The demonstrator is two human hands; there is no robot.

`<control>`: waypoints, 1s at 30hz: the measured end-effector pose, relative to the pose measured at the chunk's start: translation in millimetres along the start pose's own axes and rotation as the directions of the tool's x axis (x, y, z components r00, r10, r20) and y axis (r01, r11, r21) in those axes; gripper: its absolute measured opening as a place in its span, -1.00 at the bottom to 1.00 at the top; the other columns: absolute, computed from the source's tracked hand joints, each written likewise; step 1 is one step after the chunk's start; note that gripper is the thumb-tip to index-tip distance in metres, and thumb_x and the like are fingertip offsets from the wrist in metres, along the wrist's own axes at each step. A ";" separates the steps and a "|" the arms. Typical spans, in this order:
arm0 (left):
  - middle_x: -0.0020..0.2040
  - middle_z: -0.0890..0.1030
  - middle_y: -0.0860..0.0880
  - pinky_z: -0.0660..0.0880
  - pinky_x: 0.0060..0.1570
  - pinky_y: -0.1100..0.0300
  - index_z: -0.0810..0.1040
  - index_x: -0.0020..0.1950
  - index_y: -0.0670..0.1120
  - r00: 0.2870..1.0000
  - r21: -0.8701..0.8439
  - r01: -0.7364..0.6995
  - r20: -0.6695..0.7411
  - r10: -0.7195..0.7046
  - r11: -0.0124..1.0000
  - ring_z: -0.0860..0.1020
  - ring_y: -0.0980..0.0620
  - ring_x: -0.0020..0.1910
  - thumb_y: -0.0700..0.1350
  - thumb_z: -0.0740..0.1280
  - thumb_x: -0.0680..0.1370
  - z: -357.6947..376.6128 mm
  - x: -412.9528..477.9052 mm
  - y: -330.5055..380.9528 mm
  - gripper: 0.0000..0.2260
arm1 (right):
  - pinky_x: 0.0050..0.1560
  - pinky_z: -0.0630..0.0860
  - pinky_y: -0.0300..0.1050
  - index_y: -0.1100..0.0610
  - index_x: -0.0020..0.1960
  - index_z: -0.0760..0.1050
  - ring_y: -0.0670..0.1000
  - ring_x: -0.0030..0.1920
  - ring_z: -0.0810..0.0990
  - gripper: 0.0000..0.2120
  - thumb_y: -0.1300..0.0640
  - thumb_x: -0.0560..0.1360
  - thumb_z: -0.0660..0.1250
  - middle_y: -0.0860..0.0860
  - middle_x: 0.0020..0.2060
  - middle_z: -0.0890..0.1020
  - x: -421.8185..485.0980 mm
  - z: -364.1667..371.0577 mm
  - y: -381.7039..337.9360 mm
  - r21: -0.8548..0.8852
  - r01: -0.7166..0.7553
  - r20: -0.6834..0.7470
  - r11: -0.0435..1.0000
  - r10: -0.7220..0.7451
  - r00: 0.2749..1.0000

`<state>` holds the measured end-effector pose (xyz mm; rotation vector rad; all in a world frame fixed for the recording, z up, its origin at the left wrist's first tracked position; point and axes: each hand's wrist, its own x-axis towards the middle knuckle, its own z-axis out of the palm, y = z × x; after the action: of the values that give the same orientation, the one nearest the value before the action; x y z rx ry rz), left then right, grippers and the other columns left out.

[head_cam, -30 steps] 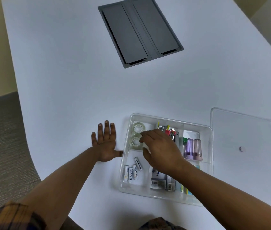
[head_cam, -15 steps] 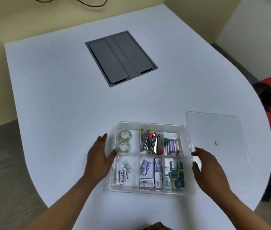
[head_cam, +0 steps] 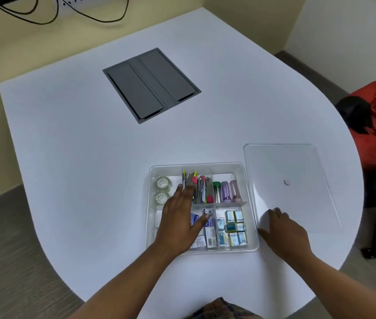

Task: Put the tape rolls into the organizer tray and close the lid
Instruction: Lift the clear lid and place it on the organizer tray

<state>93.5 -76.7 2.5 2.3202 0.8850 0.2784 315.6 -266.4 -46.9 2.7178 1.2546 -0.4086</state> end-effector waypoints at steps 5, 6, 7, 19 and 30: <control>0.57 0.06 0.08 -0.01 0.46 0.14 -0.01 0.55 0.05 0.999 0.004 -0.037 0.014 0.037 0.999 -0.04 0.13 0.53 0.23 0.21 0.54 6.6 3.4 12.7 -0.32 | -0.26 0.55 -0.06 0.16 0.27 0.34 0.12 -0.12 0.58 -0.58 0.08 0.44 0.18 0.11 -0.02 0.54 -1.4 -9.1 -8.8 -0.190 0.056 0.075 0.980 -0.042 0.996; 0.57 0.05 0.09 -0.02 0.46 0.15 -0.02 0.55 0.06 0.999 0.004 -0.042 0.011 0.042 0.999 -0.06 0.16 0.52 0.23 0.22 0.54 7.3 4.5 15.1 -0.31 | -0.26 0.54 -0.05 0.17 0.30 0.33 0.14 -0.10 0.58 -0.55 0.11 0.43 0.19 0.13 0.00 0.54 -1.8 -11.5 -8.7 -0.174 0.038 0.051 0.984 -0.029 0.998; 0.57 0.04 0.10 -0.02 0.45 0.16 -0.02 0.55 0.07 0.999 0.002 -0.046 0.004 0.046 0.999 -0.07 0.19 0.51 0.23 0.22 0.54 7.8 5.9 17.3 -0.31 | -0.24 0.53 -0.05 0.17 0.32 0.34 0.16 -0.06 0.59 -0.54 0.14 0.42 0.21 0.14 0.05 0.55 -2.1 -14.9 -6.7 -0.119 0.007 0.009 0.993 -0.006 1.000; 0.55 0.15 0.01 0.05 0.49 0.00 0.07 0.54 -0.03 0.999 -0.065 -0.017 -0.035 0.015 0.998 -0.04 0.09 0.53 0.20 0.22 0.54 14.5 30.1 43.7 -0.33 | 0.20 0.46 0.03 0.11 0.39 0.40 0.20 0.22 0.55 -0.52 0.17 0.49 0.35 0.11 0.27 0.58 15.3 -50.5 20.0 0.416 -0.072 -0.189 0.907 0.164 0.968; 0.53 0.13 0.08 0.02 0.48 0.10 0.08 0.54 -0.02 0.999 -0.052 -0.048 -0.001 0.048 0.998 0.00 0.10 0.53 0.17 0.26 0.54 27.4 25.0 56.1 -0.34 | 0.43 0.21 0.17 0.12 0.56 -0.13 0.29 0.52 0.02 0.04 -0.32 0.37 0.36 0.17 0.56 -0.01 39.9 -3.4 3.5 0.101 0.084 0.084 0.991 -0.093 0.992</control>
<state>152.7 -105.7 15.8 2.2957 0.8132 0.3174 343.6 -238.9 -55.3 2.6955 1.3688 -0.6088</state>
